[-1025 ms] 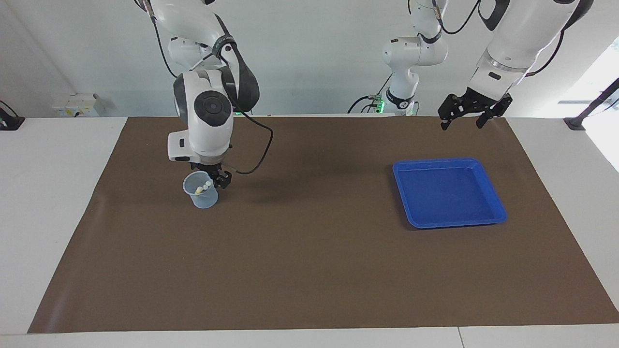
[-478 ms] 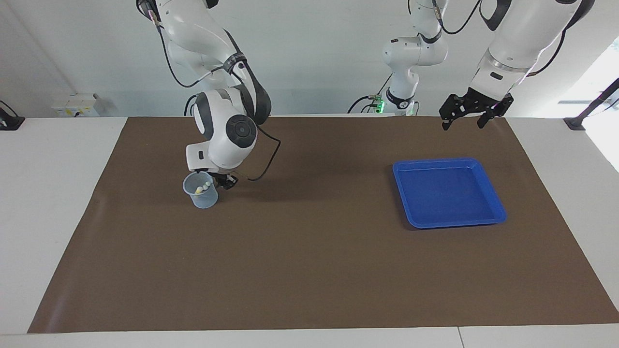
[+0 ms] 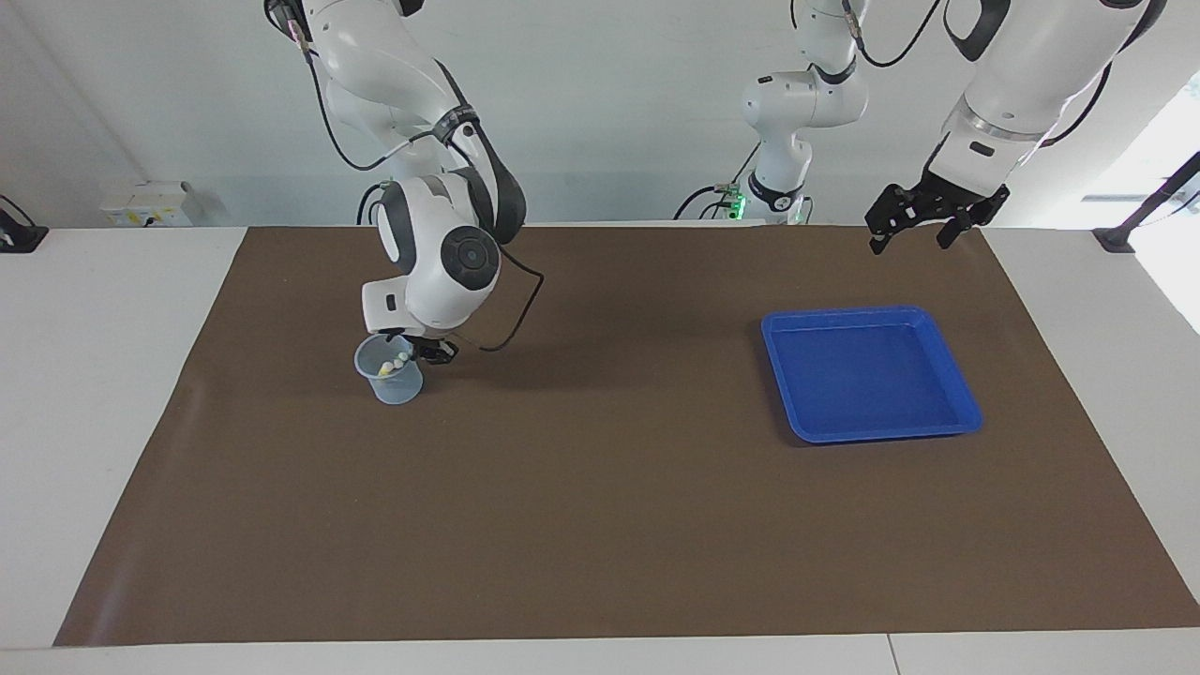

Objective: Right arm passes pens to left for tray arrangement
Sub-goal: 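Reach the right gripper into the clear cup and grasp the green pen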

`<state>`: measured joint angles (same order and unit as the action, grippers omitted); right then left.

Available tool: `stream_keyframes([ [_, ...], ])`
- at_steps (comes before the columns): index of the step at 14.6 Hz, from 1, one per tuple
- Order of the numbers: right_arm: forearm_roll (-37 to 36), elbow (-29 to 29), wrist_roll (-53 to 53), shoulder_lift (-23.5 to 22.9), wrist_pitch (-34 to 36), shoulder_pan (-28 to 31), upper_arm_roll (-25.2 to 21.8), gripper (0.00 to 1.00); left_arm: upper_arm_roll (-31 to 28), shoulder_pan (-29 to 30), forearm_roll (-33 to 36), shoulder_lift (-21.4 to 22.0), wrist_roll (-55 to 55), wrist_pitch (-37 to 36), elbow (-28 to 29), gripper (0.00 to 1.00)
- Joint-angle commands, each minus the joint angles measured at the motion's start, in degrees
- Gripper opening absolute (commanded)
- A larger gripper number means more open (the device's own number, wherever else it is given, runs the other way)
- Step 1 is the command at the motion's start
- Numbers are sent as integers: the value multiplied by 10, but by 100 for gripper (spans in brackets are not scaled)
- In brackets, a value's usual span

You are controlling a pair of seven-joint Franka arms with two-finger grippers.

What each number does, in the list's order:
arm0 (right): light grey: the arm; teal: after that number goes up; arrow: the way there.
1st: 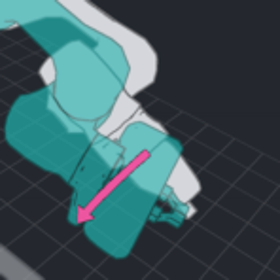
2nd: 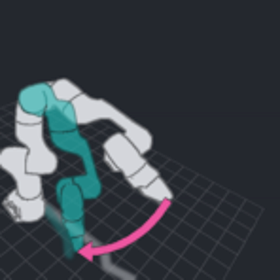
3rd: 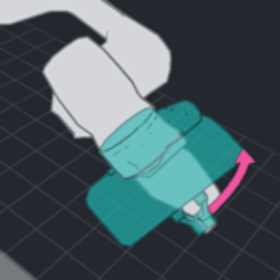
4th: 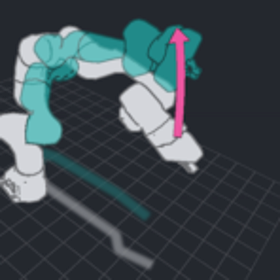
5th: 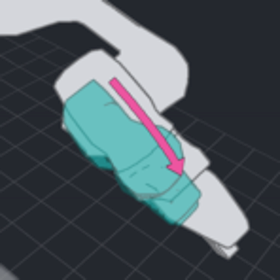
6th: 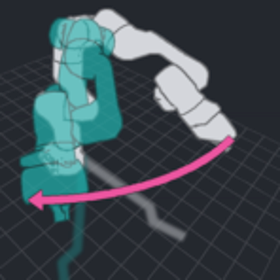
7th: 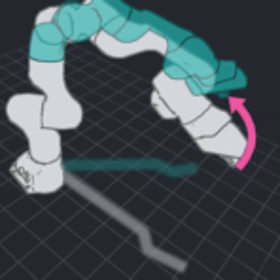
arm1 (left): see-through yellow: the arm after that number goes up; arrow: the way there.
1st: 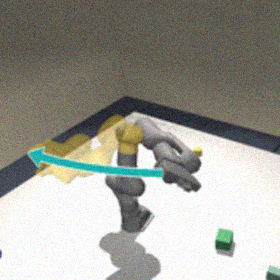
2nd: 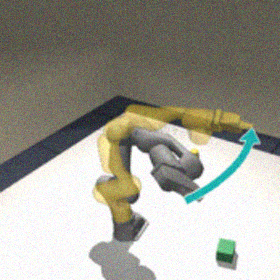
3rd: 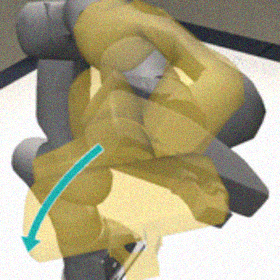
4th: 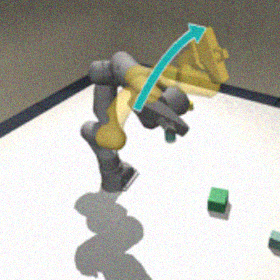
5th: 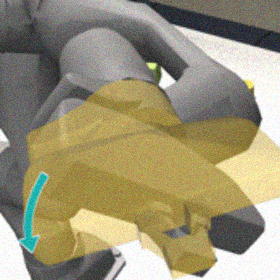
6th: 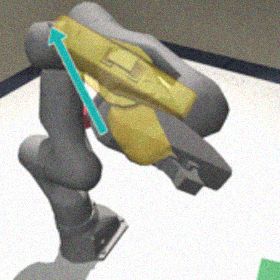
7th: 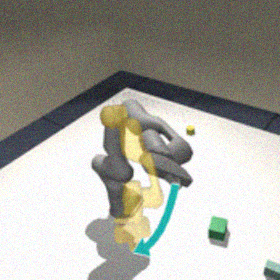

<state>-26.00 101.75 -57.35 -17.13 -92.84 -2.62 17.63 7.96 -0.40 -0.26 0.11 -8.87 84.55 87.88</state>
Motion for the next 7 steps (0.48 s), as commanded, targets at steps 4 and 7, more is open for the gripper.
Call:
stream_keyframes([
  [4, -12, 10, -27, 2, -31, 9, 7, 36, -2, 0, 3, 9, 3, 0, 5, 100],
  [7, -12, 10, -27, 2, -32, 10, 7, 36, -2, 0, 3, 10, 1, 0, 11, 100],
])
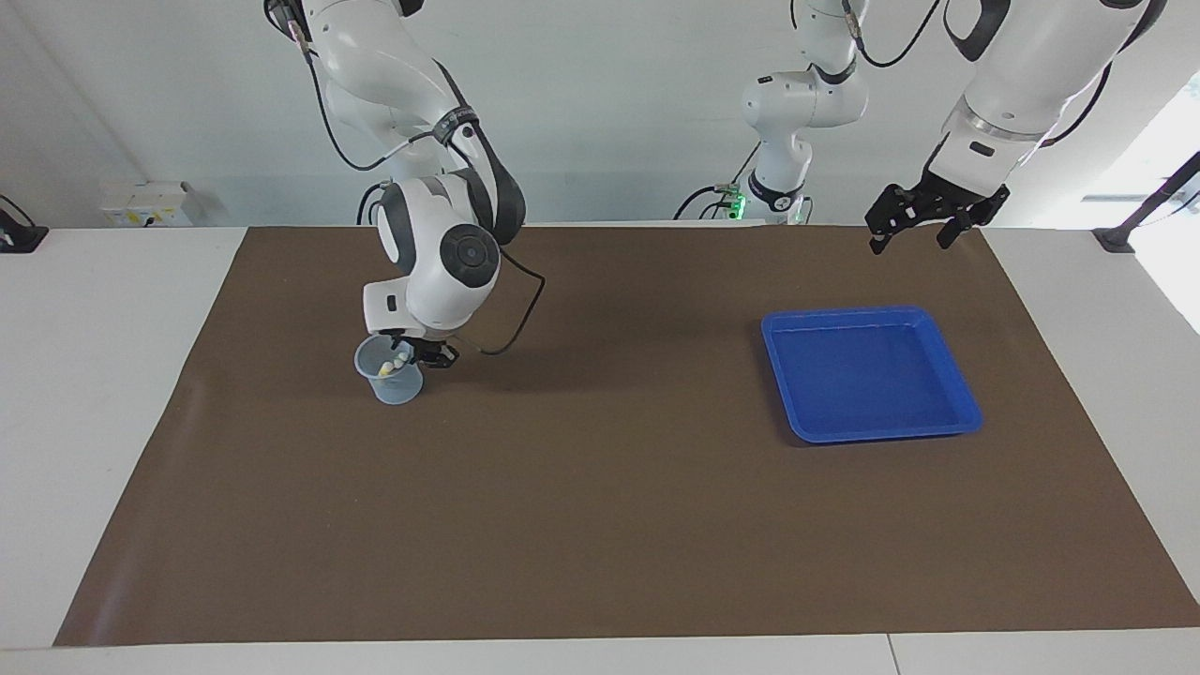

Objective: Right arm passes pens to left for tray arrangement
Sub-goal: 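Reach the right gripper into the clear cup and grasp the green pen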

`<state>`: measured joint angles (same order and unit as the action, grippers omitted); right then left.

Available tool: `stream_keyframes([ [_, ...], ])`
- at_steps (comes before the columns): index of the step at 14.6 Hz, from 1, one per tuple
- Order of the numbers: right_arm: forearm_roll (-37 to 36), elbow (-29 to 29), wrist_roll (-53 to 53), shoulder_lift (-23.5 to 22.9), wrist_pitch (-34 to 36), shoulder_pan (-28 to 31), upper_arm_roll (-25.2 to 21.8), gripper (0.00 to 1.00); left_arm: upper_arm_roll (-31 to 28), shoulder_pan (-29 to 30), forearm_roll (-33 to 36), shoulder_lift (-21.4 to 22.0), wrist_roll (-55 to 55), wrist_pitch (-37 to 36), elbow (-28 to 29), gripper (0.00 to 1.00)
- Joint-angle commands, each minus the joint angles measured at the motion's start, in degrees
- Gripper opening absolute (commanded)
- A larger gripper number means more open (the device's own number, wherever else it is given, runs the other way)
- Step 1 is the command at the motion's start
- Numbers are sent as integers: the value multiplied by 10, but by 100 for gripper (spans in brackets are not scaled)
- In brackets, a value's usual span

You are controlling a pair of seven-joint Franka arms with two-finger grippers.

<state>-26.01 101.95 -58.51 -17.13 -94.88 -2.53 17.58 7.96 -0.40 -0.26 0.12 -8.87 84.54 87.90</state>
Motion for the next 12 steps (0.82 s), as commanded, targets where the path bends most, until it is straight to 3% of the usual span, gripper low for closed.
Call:
stream_keyframes([
  [1, -12, 8, -15, 2, -13, 9, 7, 36, -2, 0, 3, 15, 1, 3, 17, 100],
  [3, -12, 8, -15, 2, -13, 10, 7, 35, -2, 0, 3, 16, 1, 4, 22, 100],
  [4, -12, 8, -15, 2, -13, 10, 7, 28, -2, 0, 3, 16, 1, 4, 23, 100],
  [6, -12, 8, -16, 2, -13, 10, 7, 0, -2, 0, 3, 21, 3, 4, 30, 100],
  [12, -12, 6, -11, 30, -17, 11, 7, 0, -3, 1, 2, 27, 3, 5, 42, 100],
])
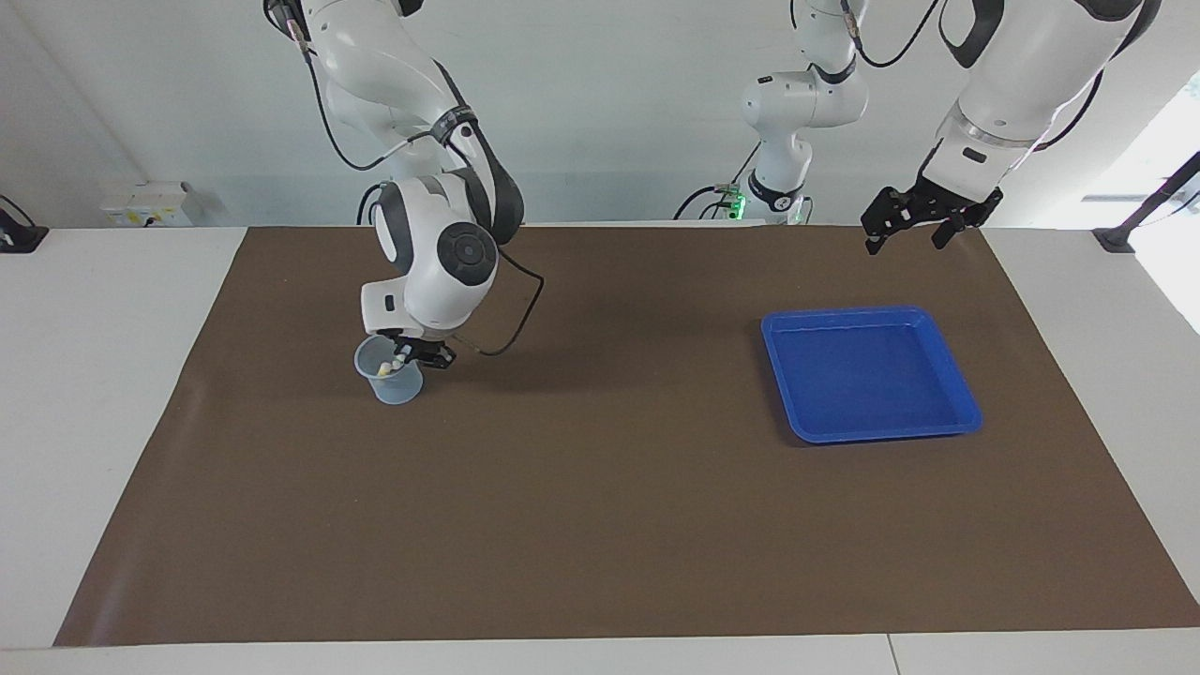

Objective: Right arm passes pens to left for tray arrangement
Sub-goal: 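Reach the right gripper into the clear cup and grasp the green pen, then lift the green pen with the right gripper while the left gripper approaches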

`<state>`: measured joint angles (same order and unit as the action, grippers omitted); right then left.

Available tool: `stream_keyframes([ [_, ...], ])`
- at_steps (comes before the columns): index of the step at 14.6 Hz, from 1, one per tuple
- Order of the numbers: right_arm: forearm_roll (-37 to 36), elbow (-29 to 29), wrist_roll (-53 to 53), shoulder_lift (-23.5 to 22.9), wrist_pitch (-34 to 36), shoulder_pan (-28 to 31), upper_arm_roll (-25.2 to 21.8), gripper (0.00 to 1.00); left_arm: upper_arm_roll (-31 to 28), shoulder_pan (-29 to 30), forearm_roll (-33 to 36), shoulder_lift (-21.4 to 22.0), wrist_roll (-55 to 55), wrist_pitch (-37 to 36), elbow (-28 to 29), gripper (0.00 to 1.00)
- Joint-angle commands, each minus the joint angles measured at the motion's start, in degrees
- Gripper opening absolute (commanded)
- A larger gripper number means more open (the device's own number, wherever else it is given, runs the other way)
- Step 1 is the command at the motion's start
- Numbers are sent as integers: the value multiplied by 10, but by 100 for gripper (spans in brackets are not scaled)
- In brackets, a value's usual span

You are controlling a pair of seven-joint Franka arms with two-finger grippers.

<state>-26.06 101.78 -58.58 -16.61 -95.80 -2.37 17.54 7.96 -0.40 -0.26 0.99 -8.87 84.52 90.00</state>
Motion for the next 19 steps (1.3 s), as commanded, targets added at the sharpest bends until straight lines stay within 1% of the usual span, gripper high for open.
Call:
stream_keyframes([
  [1, -9, 5, -7, 38, -4, 10, 7, 0, -3, 0, 2, 18, 3, 6, 21, 100],
  [5, 8, -2, 11, 95, 18, 10, 7, 0, -2, -1, -5, 18, 2, 0, 20, 100],
  [9, 90, -35, 12, 134, 25, 11, -2, 0, -3, 1, -33, 17, 1, -1, 18, 100],
  [12, 191, -82, 6, 136, 25, 11, -27, 0, -3, 0, -36, 18, 1, -3, 21, 100],
  [14, 256, -96, -7, 130, 20, 12, -39, 0, -3, 0, -36, 18, 0, -2, 21, 100],
  [16, 333, -99, -56, 127, 3, 12, -42, 0, -3, 0, -52, 18, -23, -2, 21, 100],
  [18, 417, -98, -125, 125, -35, 12, -42, 0, -2, -2, -68, 17, -61, 1, 21, 100],
  [19, 461, -98, -157, 123, -57, 12, -42, 0, -3, -2, -91, 17, -87, 4, 21, 100],
])
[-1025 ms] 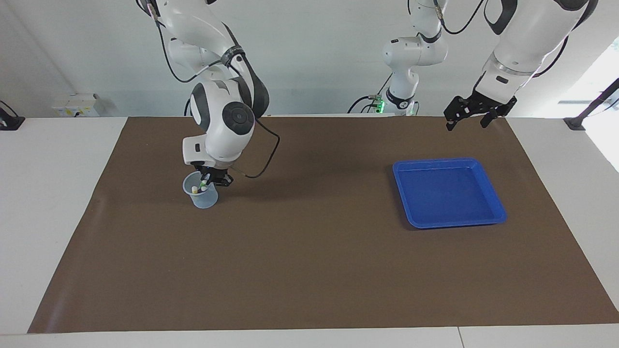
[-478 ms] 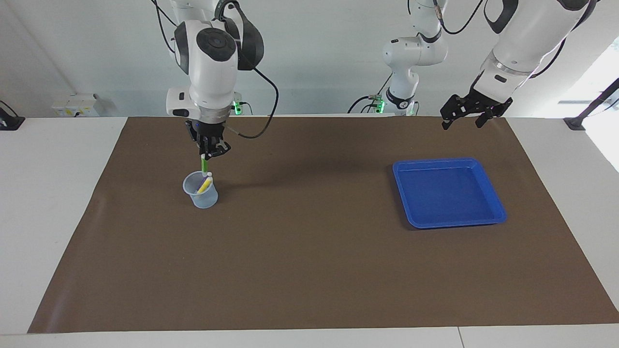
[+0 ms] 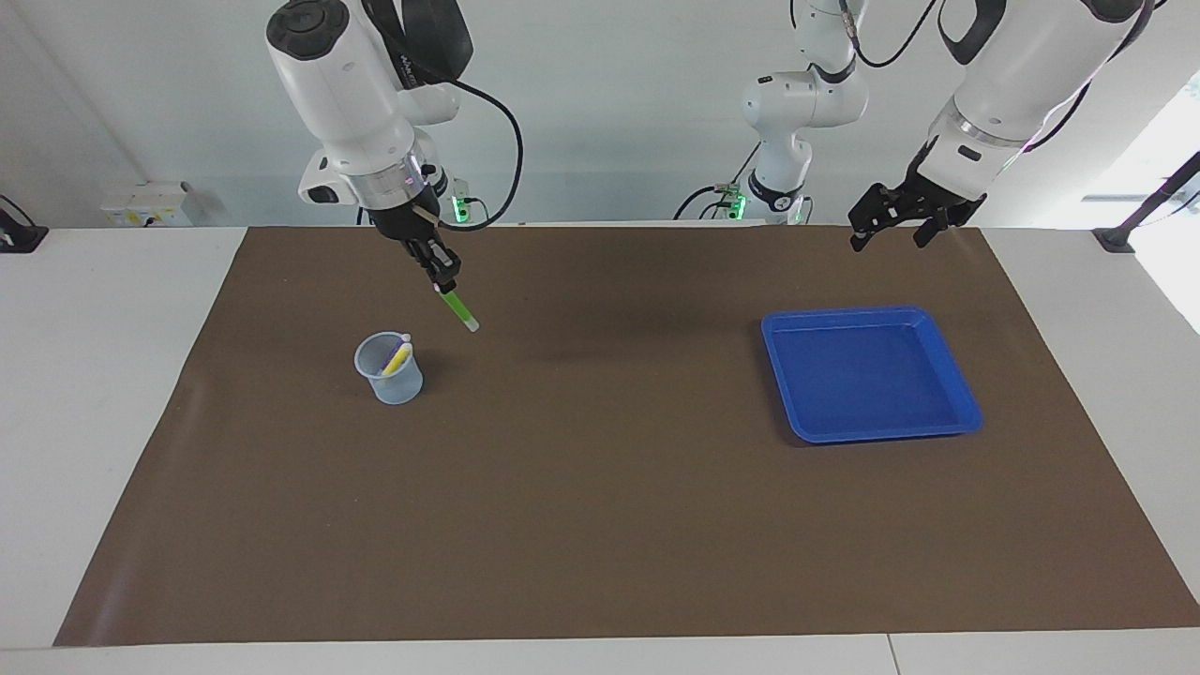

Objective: Right arm passes pens to left for tray arrangement
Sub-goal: 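Lift the green pen with the right gripper while the left gripper approaches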

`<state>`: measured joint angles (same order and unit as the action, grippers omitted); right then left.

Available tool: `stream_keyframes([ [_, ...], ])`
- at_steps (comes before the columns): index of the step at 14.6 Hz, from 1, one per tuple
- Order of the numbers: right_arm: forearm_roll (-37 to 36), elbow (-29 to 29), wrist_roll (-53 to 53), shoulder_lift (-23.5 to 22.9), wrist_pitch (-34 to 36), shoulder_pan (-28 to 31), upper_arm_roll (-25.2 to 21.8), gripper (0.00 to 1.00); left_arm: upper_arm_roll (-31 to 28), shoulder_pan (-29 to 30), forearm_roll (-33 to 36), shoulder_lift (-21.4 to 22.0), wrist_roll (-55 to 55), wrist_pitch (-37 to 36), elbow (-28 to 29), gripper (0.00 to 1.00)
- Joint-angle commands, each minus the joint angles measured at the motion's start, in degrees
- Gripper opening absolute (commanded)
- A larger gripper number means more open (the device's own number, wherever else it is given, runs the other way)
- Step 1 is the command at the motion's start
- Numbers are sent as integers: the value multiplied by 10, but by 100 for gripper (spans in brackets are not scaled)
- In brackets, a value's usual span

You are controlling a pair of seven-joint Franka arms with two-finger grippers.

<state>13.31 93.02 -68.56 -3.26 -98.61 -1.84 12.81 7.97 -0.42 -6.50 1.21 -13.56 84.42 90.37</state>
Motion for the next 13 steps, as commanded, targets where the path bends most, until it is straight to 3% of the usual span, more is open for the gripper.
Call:
stream_keyframes([
  [1, 104, -11, -88, -11, -48, 6, 8, 0, -3, 0, -53, 15, -82, 6, 17, 100],
  [6, 205, -4, -195, -18, -140, 2, 50, 0, -2, -3, -175, 13, -336, 47, 17, 100],
  [11, 258, -4, -283, -40, -226, 1, 114, 0, 21, -24, -227, 12, -642, 144, 32, 100],
  [13, 283, -4, -303, -45, -248, -1, 129, 0, 21, -45, -233, 15, -718, 173, 43, 100],
])
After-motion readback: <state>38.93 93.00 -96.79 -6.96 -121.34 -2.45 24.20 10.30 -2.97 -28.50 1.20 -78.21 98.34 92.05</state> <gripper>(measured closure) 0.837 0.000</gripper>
